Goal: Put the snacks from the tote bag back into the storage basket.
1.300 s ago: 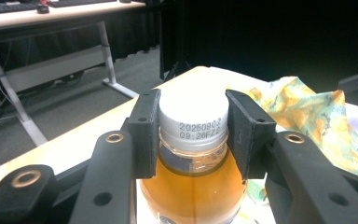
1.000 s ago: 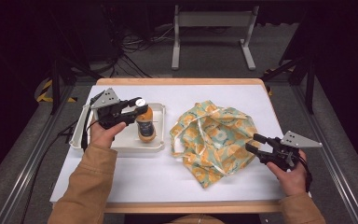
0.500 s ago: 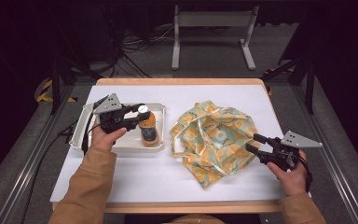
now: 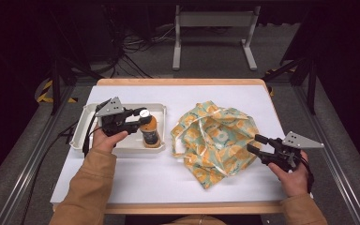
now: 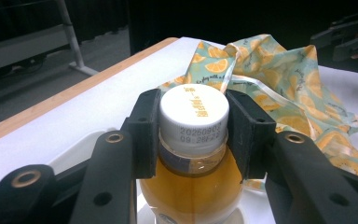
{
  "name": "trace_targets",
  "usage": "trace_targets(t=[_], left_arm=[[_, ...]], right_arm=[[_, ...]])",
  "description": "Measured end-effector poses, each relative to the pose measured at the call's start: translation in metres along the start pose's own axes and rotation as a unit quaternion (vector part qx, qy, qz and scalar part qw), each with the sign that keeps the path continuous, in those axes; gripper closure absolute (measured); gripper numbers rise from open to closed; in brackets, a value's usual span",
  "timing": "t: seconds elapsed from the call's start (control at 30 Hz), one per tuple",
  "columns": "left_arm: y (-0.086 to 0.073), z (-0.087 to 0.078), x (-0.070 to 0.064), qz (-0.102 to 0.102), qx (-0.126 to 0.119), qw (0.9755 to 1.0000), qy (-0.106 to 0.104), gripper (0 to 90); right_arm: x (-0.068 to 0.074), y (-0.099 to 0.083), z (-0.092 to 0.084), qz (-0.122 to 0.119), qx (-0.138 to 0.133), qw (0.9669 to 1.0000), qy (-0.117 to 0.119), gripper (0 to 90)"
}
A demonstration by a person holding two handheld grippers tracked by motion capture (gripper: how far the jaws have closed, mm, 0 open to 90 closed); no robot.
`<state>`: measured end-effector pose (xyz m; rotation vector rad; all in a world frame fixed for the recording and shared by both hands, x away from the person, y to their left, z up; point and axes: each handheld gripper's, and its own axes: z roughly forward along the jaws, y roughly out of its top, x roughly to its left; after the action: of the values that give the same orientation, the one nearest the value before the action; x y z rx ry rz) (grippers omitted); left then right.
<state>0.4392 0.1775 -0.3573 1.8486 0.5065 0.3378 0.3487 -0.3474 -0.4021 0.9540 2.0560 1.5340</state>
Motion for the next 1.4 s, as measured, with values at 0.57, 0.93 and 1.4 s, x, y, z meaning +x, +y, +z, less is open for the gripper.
trace_targets(t=[0.57, 0.93, 1.4], left_arm=[[-0.002, 0.002, -0.002, -0.003, -0.001, 0.9999, -0.013, 56.4], [0.002, -0.001, -0.006, -0.028, -0.009, 0.9995, 0.005, 31.8], [0.013, -0.042, -0.029, -0.023, -0.026, 0.9983, 0.048, 28.1]], right_arm=[[0.0, 0.0, 0.0, 0.001, -0.001, 1.0, 0.0, 43.8], [-0.001, 0.002, 0.005, -0.001, -0.005, 1.0, 0.005, 42.7], [0.0, 0.015, 0.019, -0.008, -0.01, 0.9997, 0.021, 42.5]])
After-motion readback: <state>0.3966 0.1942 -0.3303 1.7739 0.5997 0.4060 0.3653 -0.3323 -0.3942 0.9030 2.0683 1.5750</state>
